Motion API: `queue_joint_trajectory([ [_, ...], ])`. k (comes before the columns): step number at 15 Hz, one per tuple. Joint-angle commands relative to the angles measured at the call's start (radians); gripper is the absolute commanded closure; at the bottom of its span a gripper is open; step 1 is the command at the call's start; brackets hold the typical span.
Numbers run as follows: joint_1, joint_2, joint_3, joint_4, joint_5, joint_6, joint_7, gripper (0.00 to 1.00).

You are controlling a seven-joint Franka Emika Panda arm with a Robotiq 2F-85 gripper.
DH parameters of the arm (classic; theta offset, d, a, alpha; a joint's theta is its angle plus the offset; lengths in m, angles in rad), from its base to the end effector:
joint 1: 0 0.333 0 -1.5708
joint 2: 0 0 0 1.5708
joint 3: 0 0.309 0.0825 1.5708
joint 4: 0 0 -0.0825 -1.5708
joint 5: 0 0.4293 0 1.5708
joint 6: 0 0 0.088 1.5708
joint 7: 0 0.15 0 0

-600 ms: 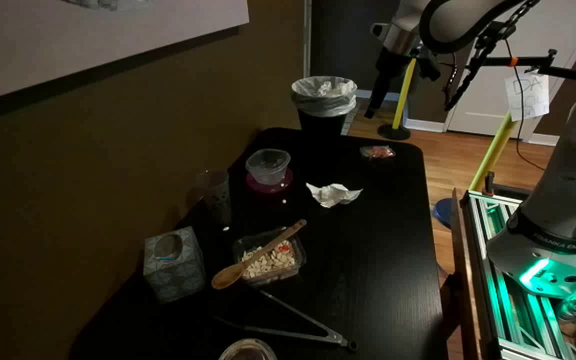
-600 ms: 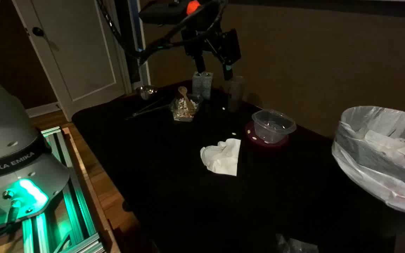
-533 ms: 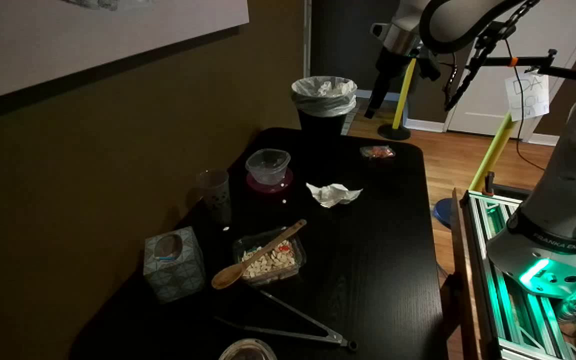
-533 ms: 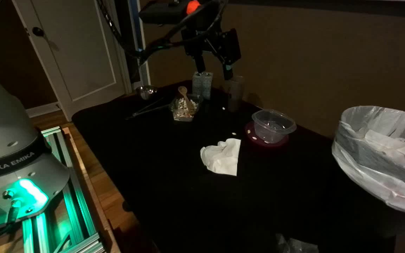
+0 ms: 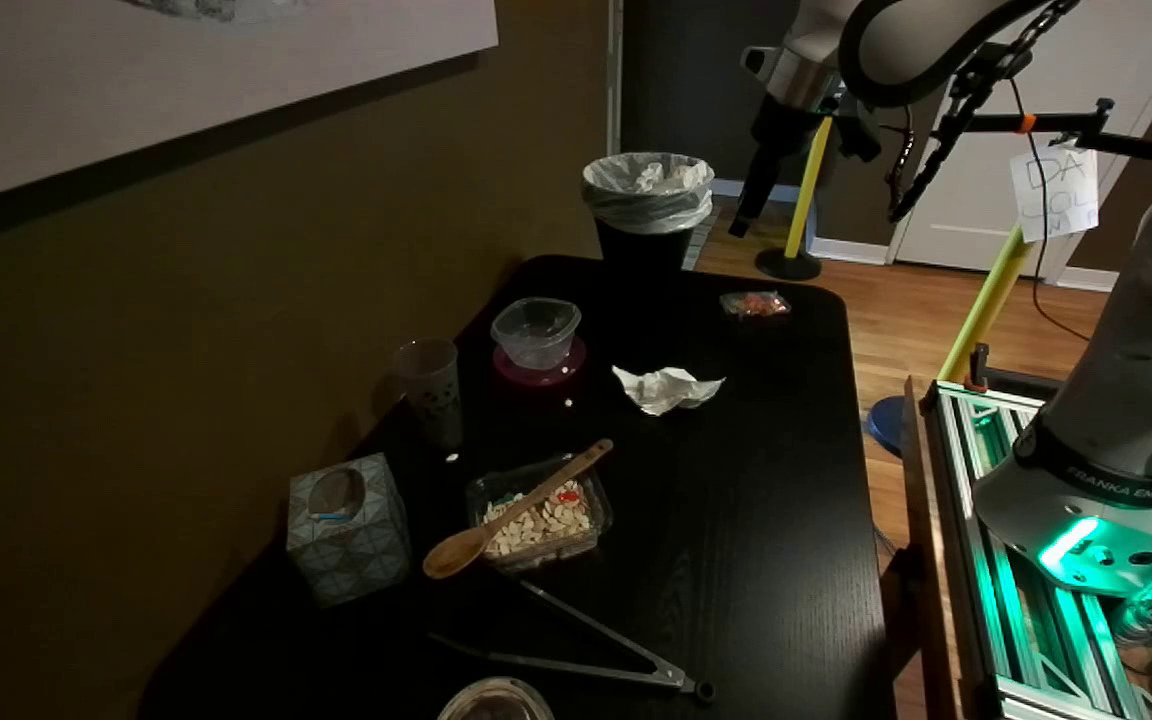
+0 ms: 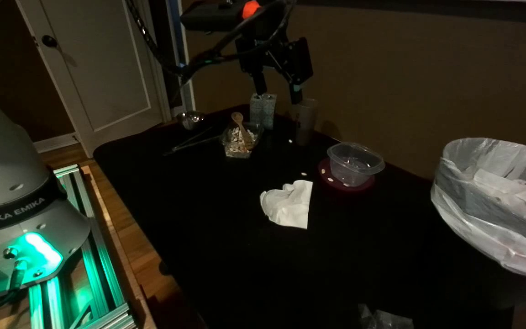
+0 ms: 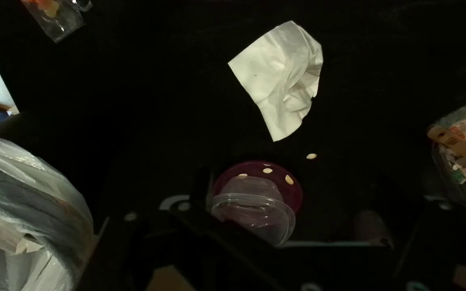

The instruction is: Put the clear plastic in the clear bowl.

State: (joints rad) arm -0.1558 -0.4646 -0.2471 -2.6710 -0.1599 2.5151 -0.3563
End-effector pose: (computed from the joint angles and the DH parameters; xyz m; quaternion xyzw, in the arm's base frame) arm 0.4259 -0.1721 0.3358 0.9879 0.0384 0.1395 0.0554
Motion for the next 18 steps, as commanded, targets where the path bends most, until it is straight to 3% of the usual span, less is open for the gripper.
queue_joint_trajectory([
  [1, -0.002, -0.001, 0.003, 0.001, 0.002, -0.003, -0.001, 0.0],
  [4, -0.017, 0.043, 0.013, 0.041, 0.011, -0.008, 0.059, 0.0],
  [9, -0.052, 0.263, -0.024, 0.25, 0.063, -0.066, 0.158, 0.0],
  [12, -0.095, 0.366, -0.017, 0.331, 0.031, -0.116, 0.262, 0.0],
  [14, -0.09, 0.389, -0.014, 0.342, 0.073, -0.189, 0.3, 0.0],
  [15, -0.094, 0.348, -0.018, 0.308, 0.045, -0.123, 0.251, 0.0],
  [18, -0.094, 0.387, -0.014, 0.328, 0.058, -0.155, 0.281, 0.0],
])
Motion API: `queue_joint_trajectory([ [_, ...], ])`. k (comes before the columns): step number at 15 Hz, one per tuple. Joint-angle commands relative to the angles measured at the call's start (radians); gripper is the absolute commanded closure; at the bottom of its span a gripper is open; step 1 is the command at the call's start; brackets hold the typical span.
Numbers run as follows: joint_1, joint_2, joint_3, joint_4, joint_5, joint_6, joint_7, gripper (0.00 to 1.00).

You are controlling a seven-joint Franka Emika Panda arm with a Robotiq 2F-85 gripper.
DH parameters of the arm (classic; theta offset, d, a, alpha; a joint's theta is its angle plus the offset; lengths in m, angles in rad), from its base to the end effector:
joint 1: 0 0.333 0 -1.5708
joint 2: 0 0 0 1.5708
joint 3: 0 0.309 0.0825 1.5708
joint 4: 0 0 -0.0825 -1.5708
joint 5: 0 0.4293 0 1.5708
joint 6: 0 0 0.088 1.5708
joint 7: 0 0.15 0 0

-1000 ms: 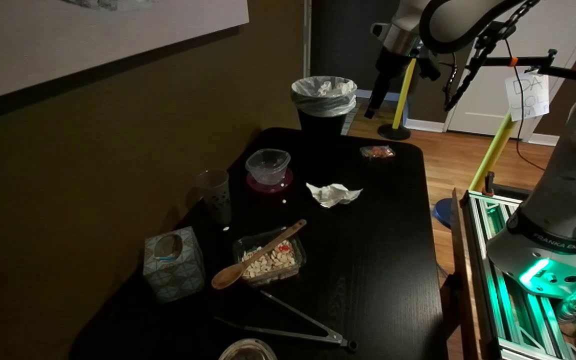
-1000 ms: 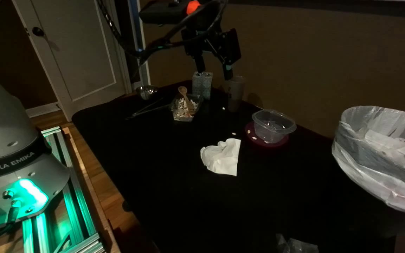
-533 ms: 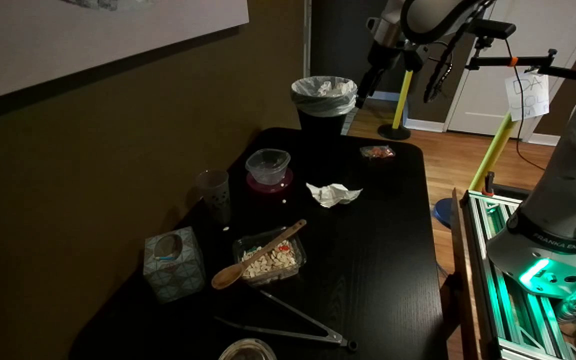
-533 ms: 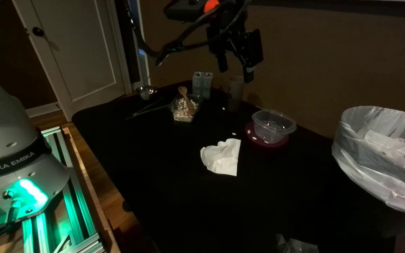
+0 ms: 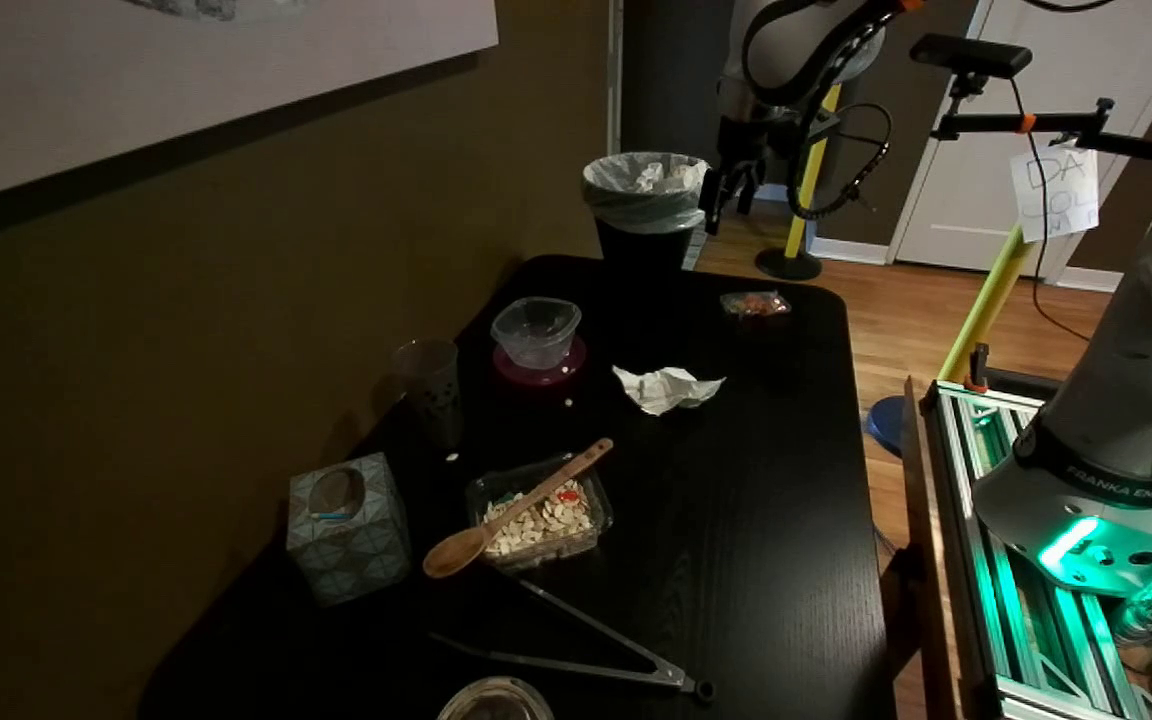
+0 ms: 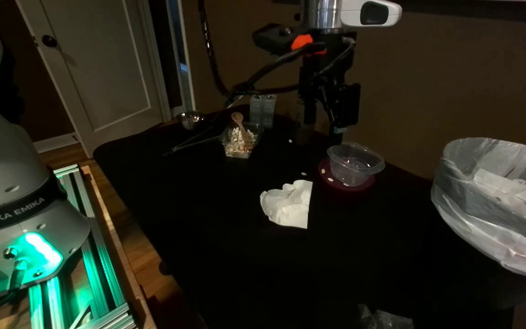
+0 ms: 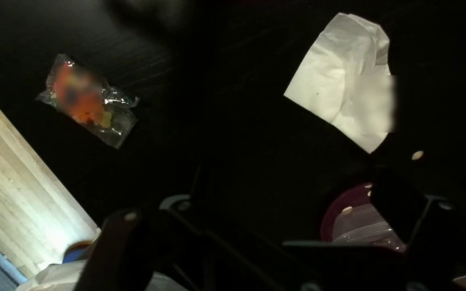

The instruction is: Put the clear plastic in the clear bowl.

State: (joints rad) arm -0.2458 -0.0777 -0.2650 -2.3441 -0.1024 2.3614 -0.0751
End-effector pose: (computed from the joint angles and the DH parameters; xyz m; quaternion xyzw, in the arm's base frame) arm 0.4718 -0.2680 0.2933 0.9818 -0.1819 0.0365 0.0397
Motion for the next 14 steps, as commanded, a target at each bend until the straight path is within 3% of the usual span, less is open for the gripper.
queue_joint_trajectory([
  [1, -0.003, 0.001, 0.004, 0.003, 0.001, -0.004, 0.003, 0.0],
  [3, -0.02, 0.05, -0.013, 0.041, 0.018, 0.005, 0.026, 0.0],
  [8, -0.072, 0.298, -0.058, 0.148, -0.017, 0.167, -0.002, 0.0],
  [13, -0.204, 0.54, 0.004, 0.372, 0.16, 0.018, -0.287, 0.0],
  [14, -0.156, 0.444, -0.023, 0.25, 0.099, 0.101, -0.196, 0.0],
])
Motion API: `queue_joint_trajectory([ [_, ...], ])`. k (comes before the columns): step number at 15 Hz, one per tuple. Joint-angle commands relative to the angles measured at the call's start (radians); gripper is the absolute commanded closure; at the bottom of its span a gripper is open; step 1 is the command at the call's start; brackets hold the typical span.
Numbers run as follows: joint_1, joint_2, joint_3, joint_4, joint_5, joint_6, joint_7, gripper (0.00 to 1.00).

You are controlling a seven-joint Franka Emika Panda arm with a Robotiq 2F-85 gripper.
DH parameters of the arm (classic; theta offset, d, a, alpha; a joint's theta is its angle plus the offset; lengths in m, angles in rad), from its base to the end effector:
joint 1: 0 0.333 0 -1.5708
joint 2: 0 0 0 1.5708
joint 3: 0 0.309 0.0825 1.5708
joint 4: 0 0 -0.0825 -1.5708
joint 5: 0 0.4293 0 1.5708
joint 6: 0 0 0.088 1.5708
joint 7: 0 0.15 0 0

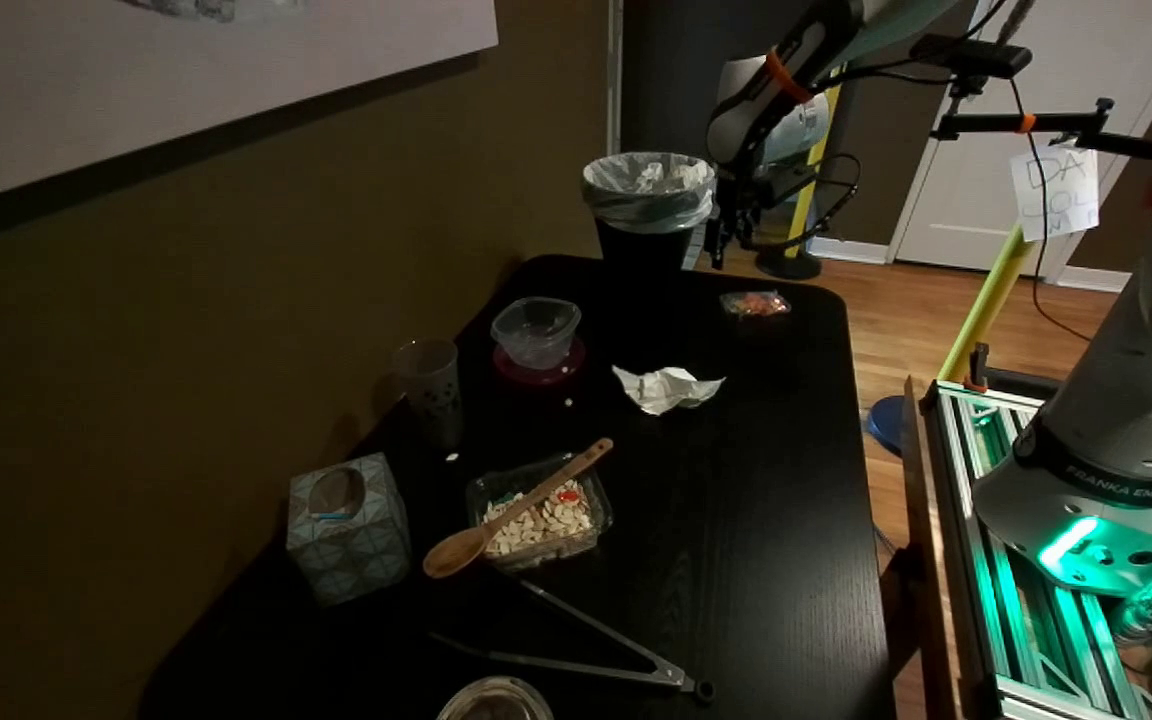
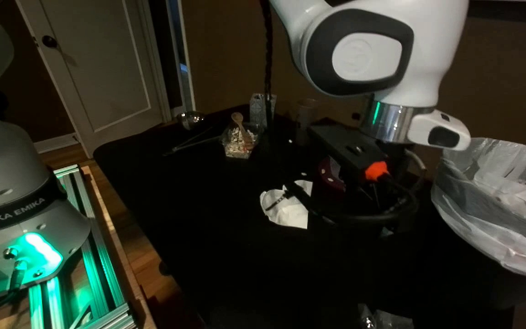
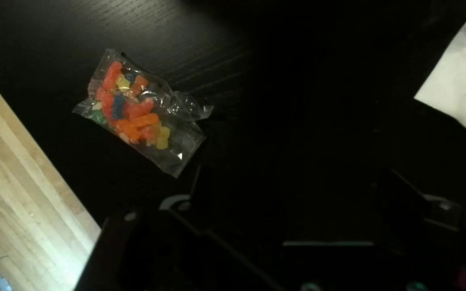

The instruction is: Put the clear plastic in the clear bowl.

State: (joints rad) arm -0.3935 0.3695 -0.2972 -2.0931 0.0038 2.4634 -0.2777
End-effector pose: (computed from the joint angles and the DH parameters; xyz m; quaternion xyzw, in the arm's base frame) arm 0.4690 -0.3950 0.1691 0.9791 -0.1965 -0.0166 0.0496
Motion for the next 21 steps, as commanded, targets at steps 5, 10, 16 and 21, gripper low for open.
queue_joint_trajectory([
  [5, -0.017, 0.017, 0.015, 0.024, -0.002, -0.007, -0.005, 0.0],
  [10, -0.089, 0.145, 0.025, 0.159, 0.014, -0.028, -0.104, 0.0],
  [16, -0.116, 0.344, 0.0, 0.321, -0.065, -0.051, -0.054, 0.0],
  [21, -0.132, 0.35, 0.015, 0.321, -0.062, -0.072, -0.066, 0.0],
])
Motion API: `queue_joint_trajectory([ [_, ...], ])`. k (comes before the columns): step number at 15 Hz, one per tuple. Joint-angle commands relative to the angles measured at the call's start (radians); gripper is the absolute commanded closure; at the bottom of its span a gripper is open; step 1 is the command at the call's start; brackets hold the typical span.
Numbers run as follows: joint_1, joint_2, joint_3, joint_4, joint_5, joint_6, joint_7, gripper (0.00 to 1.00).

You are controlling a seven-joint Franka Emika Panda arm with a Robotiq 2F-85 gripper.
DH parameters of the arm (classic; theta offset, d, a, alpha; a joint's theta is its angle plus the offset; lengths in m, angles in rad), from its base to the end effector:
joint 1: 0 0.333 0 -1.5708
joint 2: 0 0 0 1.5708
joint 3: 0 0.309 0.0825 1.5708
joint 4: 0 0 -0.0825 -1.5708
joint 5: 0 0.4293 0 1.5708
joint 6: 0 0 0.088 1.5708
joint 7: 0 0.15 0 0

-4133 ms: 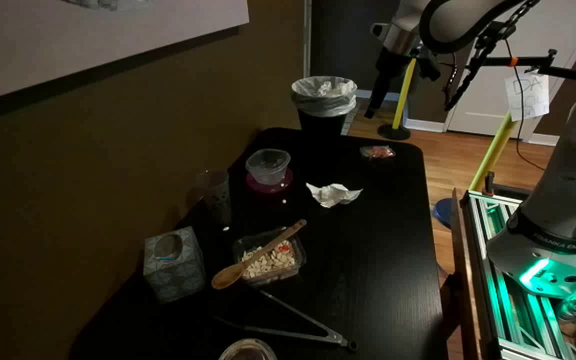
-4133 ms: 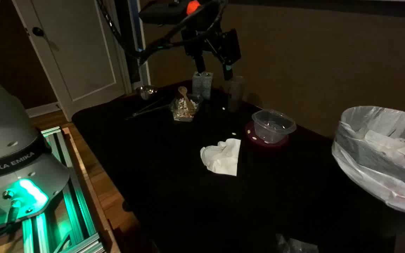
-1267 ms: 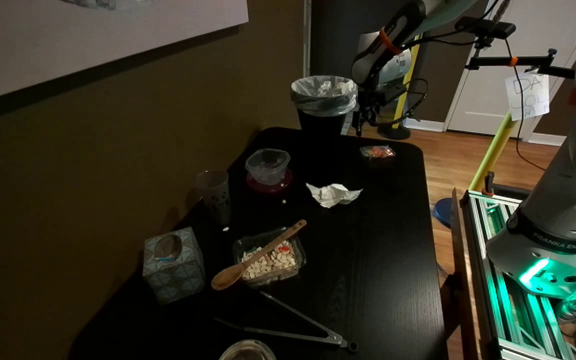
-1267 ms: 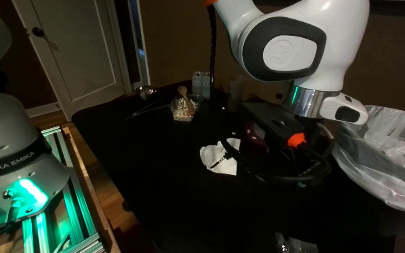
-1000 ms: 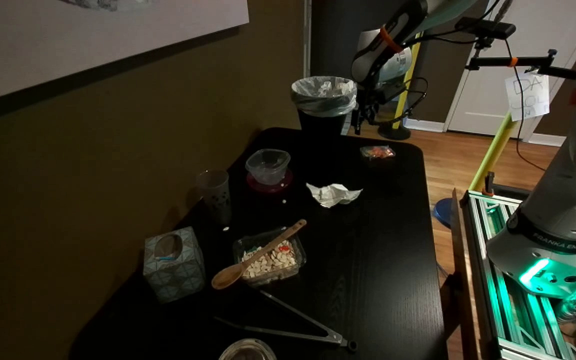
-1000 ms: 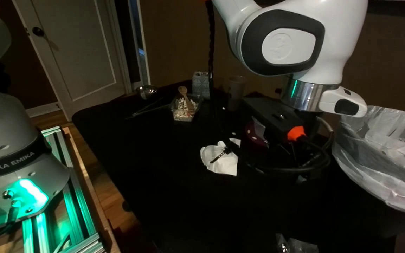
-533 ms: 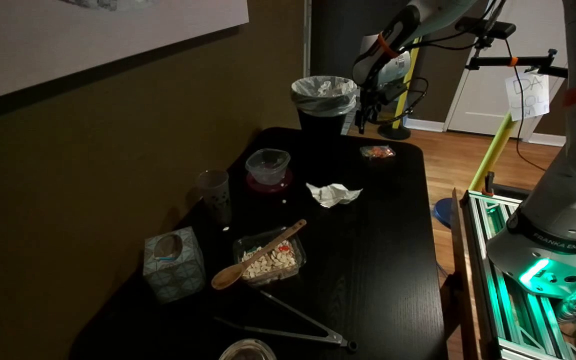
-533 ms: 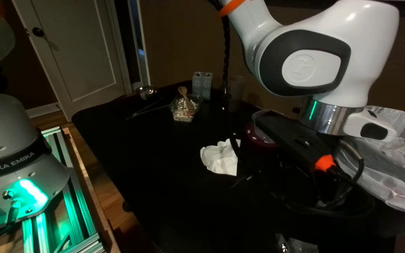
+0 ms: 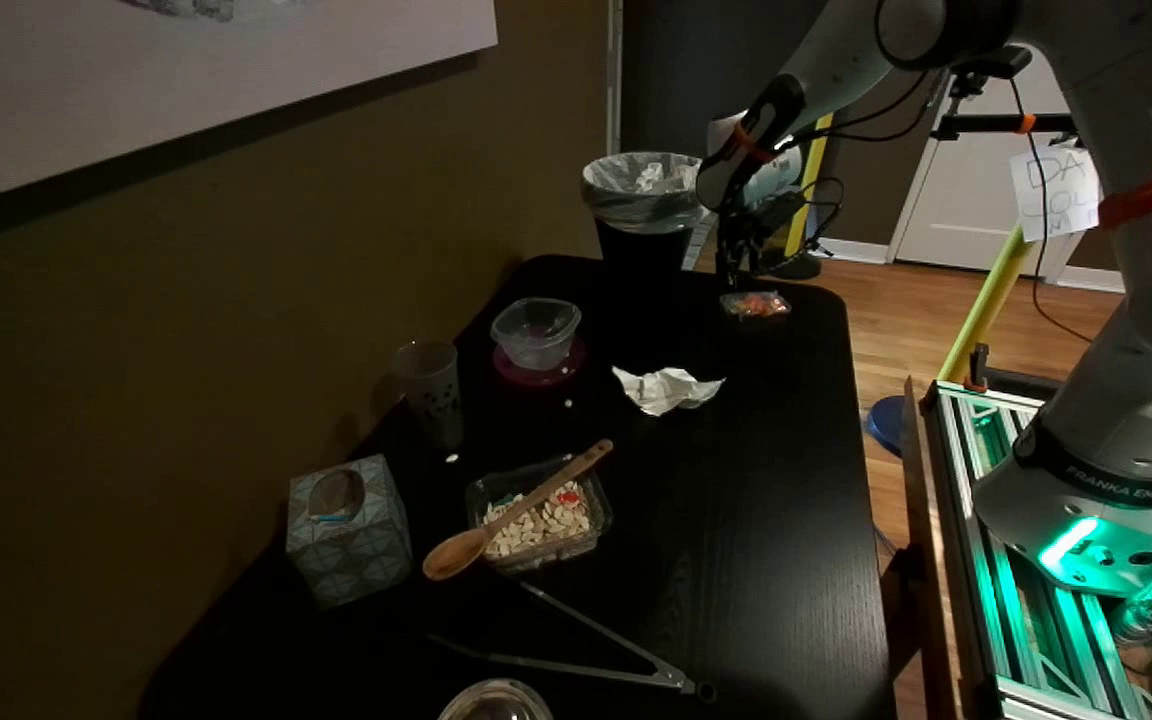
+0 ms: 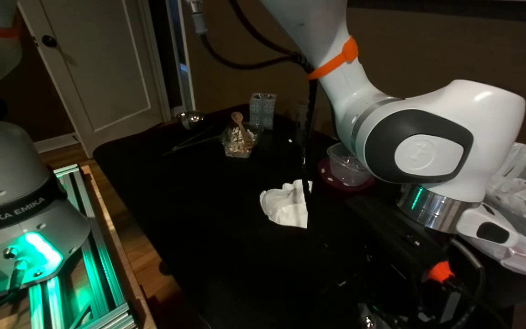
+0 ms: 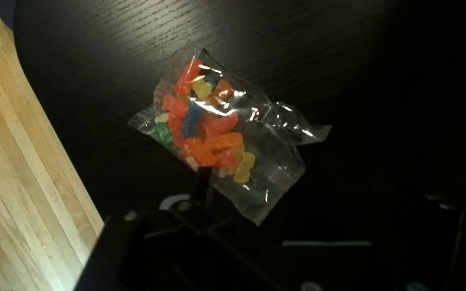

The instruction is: Put the clear plastic in the clear bowl.

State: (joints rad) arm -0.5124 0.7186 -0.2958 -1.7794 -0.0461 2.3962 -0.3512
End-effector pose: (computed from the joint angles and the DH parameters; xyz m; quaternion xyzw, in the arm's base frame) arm 0.4591 -0.4870 0.0789 0.9770 -0.1774 -0.0930 0.0736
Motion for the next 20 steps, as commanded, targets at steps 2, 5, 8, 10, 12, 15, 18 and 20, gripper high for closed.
queue_joint_trajectory([
  [2, -0.012, 0.012, 0.012, 0.016, -0.007, 0.025, 0.029, 0.0],
  [5, -0.01, 0.061, 0.01, 0.043, 0.015, 0.056, 0.101, 0.0],
  [8, -0.011, 0.101, 0.008, 0.058, 0.011, 0.076, 0.142, 0.0],
  [10, -0.02, 0.13, 0.012, 0.066, 0.017, 0.107, 0.153, 0.0],
  [12, -0.027, 0.157, 0.011, 0.086, 0.027, 0.119, 0.177, 0.0],
  [15, -0.029, 0.195, 0.004, 0.116, 0.034, 0.118, 0.212, 0.27],
  [18, -0.027, 0.221, 0.0, 0.141, 0.032, 0.113, 0.24, 0.48],
  [20, -0.023, 0.226, -0.005, 0.152, 0.031, 0.102, 0.257, 0.63],
])
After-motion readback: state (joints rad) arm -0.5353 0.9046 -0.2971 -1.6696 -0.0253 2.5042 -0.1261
